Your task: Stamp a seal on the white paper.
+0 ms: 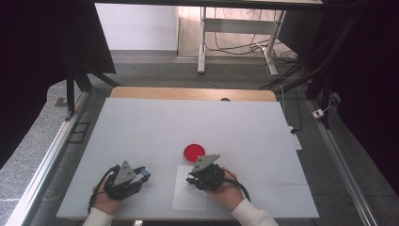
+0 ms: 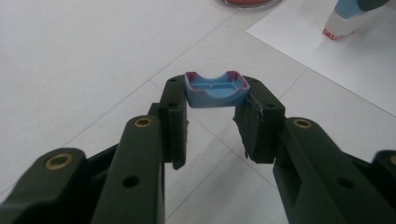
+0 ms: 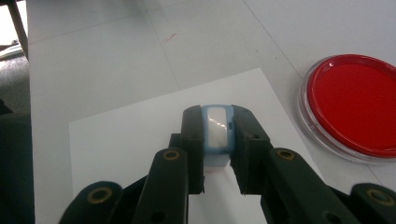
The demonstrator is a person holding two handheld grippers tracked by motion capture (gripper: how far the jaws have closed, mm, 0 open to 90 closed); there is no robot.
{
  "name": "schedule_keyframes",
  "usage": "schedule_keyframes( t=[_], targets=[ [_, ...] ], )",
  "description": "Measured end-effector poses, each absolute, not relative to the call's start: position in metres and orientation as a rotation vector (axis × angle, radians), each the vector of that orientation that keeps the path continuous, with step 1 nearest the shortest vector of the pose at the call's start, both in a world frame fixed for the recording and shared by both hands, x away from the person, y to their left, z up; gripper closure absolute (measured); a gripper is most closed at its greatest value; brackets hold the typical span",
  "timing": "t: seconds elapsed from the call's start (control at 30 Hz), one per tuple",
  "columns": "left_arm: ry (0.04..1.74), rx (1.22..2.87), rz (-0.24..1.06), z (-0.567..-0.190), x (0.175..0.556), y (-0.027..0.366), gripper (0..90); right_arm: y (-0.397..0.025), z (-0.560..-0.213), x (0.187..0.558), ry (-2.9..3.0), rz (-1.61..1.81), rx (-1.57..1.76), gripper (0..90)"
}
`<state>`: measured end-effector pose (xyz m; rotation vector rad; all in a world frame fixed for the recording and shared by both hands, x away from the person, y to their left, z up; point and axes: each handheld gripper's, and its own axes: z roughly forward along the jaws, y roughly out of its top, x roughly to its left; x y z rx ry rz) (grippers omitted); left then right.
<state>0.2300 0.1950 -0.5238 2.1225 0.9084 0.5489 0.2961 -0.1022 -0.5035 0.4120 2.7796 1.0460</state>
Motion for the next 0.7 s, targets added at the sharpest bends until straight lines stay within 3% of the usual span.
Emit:
schedule_keyframes(
  t=[0.7],
  targets=[
    [0.909, 2.122, 0.553, -0.5232, 0.2294, 0.1941, 64.2, -0.1012, -0.504, 0.2948, 2.776, 1.032, 0.408, 75.7]
  ],
)
